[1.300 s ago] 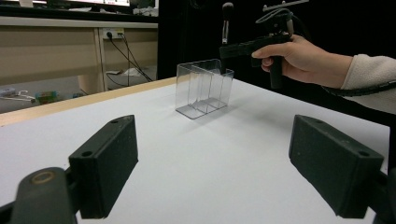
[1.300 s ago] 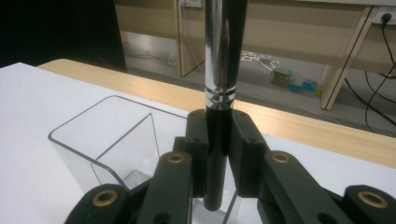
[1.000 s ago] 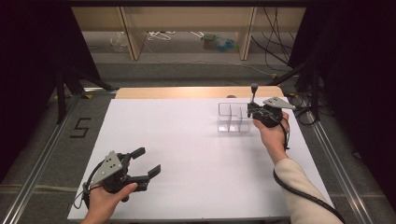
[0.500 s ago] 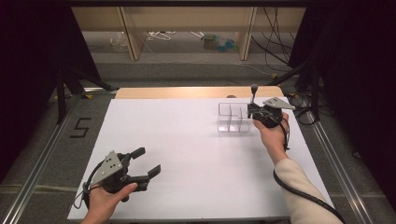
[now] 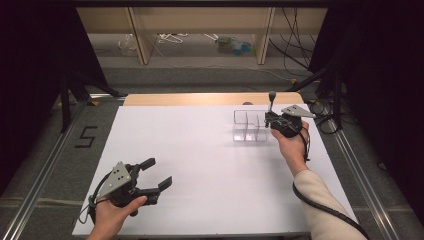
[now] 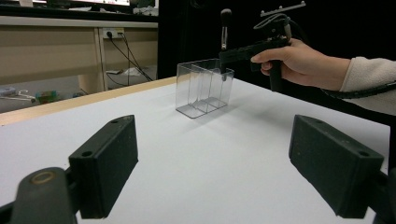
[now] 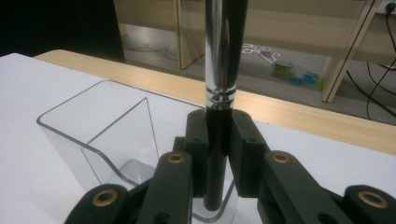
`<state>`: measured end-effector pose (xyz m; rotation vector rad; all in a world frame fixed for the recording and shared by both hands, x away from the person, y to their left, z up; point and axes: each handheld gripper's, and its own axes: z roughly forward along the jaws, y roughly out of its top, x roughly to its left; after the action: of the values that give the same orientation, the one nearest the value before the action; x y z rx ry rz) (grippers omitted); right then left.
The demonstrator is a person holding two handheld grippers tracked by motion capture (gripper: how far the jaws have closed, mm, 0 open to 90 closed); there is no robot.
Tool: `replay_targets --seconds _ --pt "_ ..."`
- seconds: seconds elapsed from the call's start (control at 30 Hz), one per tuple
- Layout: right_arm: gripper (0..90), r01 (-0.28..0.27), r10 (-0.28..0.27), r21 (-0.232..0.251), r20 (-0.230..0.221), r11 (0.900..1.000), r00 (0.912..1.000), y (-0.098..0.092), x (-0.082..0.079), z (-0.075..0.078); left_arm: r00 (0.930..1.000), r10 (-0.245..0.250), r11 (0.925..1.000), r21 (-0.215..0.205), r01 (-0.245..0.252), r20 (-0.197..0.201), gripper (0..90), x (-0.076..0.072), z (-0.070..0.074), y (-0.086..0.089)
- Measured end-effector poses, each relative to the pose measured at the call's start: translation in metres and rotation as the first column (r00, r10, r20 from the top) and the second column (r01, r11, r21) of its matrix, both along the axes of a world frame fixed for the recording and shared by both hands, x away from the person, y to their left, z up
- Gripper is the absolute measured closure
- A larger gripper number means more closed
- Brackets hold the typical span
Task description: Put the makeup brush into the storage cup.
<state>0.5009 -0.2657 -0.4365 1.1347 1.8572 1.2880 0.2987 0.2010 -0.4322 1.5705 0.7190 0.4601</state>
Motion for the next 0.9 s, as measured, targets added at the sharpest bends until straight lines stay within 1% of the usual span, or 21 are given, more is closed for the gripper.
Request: replay_targets --seconds 0.03,0.07,0.1,0.13,0.17,0.2,0.23,0.3,0.33,0.43,0.57,0.67,0.7,0.73,0.77,0.8,0.83,0.87,0.9 --pt "79.3 -0.002 0.002 -0.004 -0.004 1.000 1.0000 -0.0003 -0.0002 0.0001 1.0000 -0.004 1.0000 -0.005 0.004 0.005 15.2 0.0005 -0.0003 -0.0003" --pt "79.3 -0.002 0.002 -0.004 -0.004 1.000 1.0000 -0.0004 -0.0002 0.0000 1.0000 -0.002 1.0000 -0.005 0.002 0.000 15.2 0.0002 -0.0003 -0.0004" --pt "79.3 0.003 -0.004 -0.009 -0.013 1.000 0.9999 -0.0005 -0.0007 0.0002 1.0000 -0.005 0.9999 -0.016 0.005 0.001 15.3 0.0005 -0.0007 -0.0009" --pt "79.3 0.001 -0.001 -0.011 -0.022 1.000 0.9998 -0.0007 -0.0012 0.0005 1.0000 -0.005 0.9999 -0.014 0.005 0.001 15.2 0.0005 -0.0007 -0.0008" --pt "79.2 0.004 -0.004 -0.002 -0.017 1.000 0.9999 -0.0002 -0.0008 -0.0004 1.0000 -0.006 1.0000 -0.008 0.006 0.005 15.3 0.0006 -0.0005 -0.0005" --pt "79.2 0.003 -0.003 0.007 -0.025 1.000 0.9997 0.0002 -0.0011 -0.0006 1.0000 0.000 1.0000 0.002 0.000 -0.001 15.2 0.0000 -0.0001 0.0000" --pt "79.3 0.004 -0.004 -0.002 -0.035 1.000 0.9994 -0.0004 -0.0014 0.0000 1.0000 -0.001 1.0000 0.002 0.001 0.001 15.2 0.0001 -0.0001 -0.0001" --pt "79.2 0.003 -0.003 0.003 -0.008 1.000 1.0000 -0.0006 0.0002 -0.0016 1.0000 -0.001 1.0000 0.001 0.001 0.000 15.3 0.0001 -0.0001 -0.0001" --pt "79.2 0.012 -0.012 -0.011 -0.020 1.000 0.9997 -0.0009 -0.0005 -0.0010 1.0000 0.001 1.0000 -0.003 -0.001 -0.004 15.3 -0.0001 -0.0002 -0.0004" --pt "79.2 0.011 -0.011 -0.013 -0.020 1.000 0.9997 -0.0008 -0.0005 -0.0014 1.0000 -0.001 1.0000 0.000 0.001 -0.001 15.3 0.0000 -0.0001 -0.0002" --pt "79.2 0.003 -0.003 -0.008 -0.031 1.000 0.9995 -0.0002 -0.0009 -0.0015 1.0000 -0.001 1.0000 0.001 0.001 0.001 15.3 0.0001 -0.0001 0.0000" --pt "79.0 0.004 -0.004 -0.008 -0.031 1.000 0.9995 -0.0003 -0.0009 -0.0015 1.0000 -0.004 1.0000 -0.003 0.004 0.004 15.2 0.0004 -0.0003 -0.0001" --pt "78.6 0.003 -0.003 -0.004 -0.018 1.000 0.9998 -0.0006 -0.0002 -0.0019 1.0000 -0.001 1.0000 0.004 0.001 0.002 15.3 0.0000 0.0001 0.0003" --pt "77.1 -0.001 0.001 0.008 -0.011 1.000 0.9999 -0.0001 -0.0001 -0.0023 1.0000 -0.001 1.0000 0.000 0.001 -0.001 15.3 0.0000 0.0000 0.0000" --pt "74.2 0.005 -0.004 0.009 -0.022 1.000 0.9997 -0.0001 -0.0011 -0.0008 0.9999 -0.009 0.9999 -0.008 0.009 0.007 15.2 0.0008 -0.0006 -0.0004" --pt "71.0 0.007 -0.006 0.007 -0.024 1.000 0.9997 -0.0001 -0.0016 0.0000 1.0000 -0.005 0.9999 -0.013 0.005 0.001 15.3 0.0004 -0.0008 -0.0007" --pt "65.8 0.013 -0.013 0.011 -0.003 1.000 0.9999 0.0000 -0.0010 0.0004 1.0000 -0.004 0.9999 -0.012 0.004 0.002 15.2 0.0003 -0.0006 -0.0006" --pt "60.6 0.020 -0.020 0.005 0.001 1.000 0.9998 -0.0006 -0.0017 0.0016 1.0000 -0.004 1.0000 0.006 0.004 0.004 15.3 0.0000 0.0002 0.0003" --pt "55.9 0.030 -0.030 0.013 0.013 0.999 0.9995 -0.0006 -0.0022 0.0023 1.0000 -0.002 1.0000 0.004 0.002 0.003 15.2 -0.0001 0.0002 0.0003"
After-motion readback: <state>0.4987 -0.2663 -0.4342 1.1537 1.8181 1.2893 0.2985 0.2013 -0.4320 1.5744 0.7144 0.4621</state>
